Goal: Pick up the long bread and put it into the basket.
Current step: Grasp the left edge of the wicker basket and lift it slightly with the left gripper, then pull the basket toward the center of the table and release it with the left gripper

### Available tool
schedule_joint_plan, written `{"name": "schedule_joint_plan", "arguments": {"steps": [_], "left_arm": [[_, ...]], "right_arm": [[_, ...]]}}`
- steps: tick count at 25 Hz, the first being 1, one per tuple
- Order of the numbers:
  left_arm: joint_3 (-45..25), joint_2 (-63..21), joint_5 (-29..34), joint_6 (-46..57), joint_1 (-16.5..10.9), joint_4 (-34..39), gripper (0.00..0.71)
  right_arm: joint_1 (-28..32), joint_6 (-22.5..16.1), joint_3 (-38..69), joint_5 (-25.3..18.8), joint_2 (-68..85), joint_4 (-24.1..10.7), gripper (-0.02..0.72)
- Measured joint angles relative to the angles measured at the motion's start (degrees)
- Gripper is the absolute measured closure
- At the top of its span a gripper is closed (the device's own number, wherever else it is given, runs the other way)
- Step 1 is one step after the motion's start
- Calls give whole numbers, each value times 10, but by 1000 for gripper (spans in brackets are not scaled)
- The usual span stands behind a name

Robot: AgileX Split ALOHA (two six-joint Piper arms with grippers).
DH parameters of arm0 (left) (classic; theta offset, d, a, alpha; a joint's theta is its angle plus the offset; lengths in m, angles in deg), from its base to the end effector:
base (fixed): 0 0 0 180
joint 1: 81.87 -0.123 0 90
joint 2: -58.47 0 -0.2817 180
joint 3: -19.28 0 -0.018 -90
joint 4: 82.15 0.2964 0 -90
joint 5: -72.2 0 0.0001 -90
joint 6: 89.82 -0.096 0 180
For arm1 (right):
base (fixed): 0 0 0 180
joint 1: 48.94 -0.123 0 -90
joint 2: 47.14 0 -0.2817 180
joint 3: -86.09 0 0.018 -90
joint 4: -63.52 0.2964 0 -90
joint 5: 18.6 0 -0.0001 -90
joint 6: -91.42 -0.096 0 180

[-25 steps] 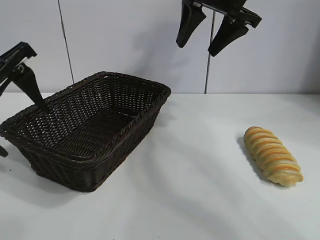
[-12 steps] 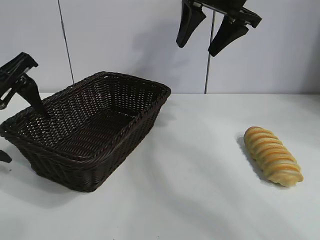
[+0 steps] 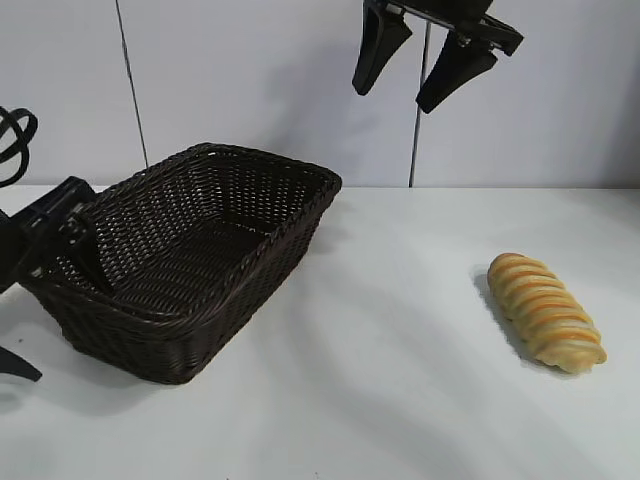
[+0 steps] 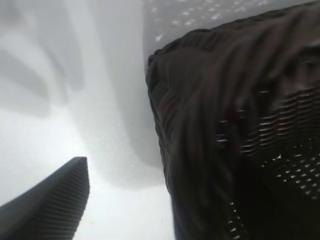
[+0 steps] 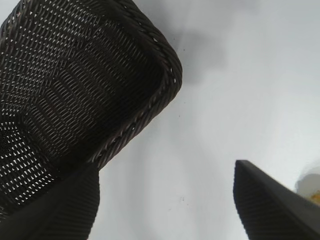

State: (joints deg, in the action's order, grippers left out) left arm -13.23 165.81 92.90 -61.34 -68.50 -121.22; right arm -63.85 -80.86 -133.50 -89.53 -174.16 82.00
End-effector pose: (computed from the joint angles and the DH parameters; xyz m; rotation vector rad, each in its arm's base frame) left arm 0.3127 -0.0964 0.0913 -1.2143 2.6280 -0.6400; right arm 0.4758 0.1565 0.2946 -0.4750 2.7065 0.4823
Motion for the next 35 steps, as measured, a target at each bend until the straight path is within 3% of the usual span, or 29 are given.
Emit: {"name": "schedule_joint_plan", "arguments": {"steps": [7,14,21,28,35], "left_arm": [[0,0,-1,-1,0,0,428],[1,0,-2,1,0,-6,597],[3,1,10,-2,2,-4,604],[60,1,81,-11,2,9,604],[103,1,126,-12,2,88,604]], "right_arm": [[0,0,0,0,0,0,164],[0,0,0,0,0,0,164],[0,-1,0,0,0,0,164],[0,-2,0,1,0,0,164],[0,-2,0,1,0,-1,164]]}}
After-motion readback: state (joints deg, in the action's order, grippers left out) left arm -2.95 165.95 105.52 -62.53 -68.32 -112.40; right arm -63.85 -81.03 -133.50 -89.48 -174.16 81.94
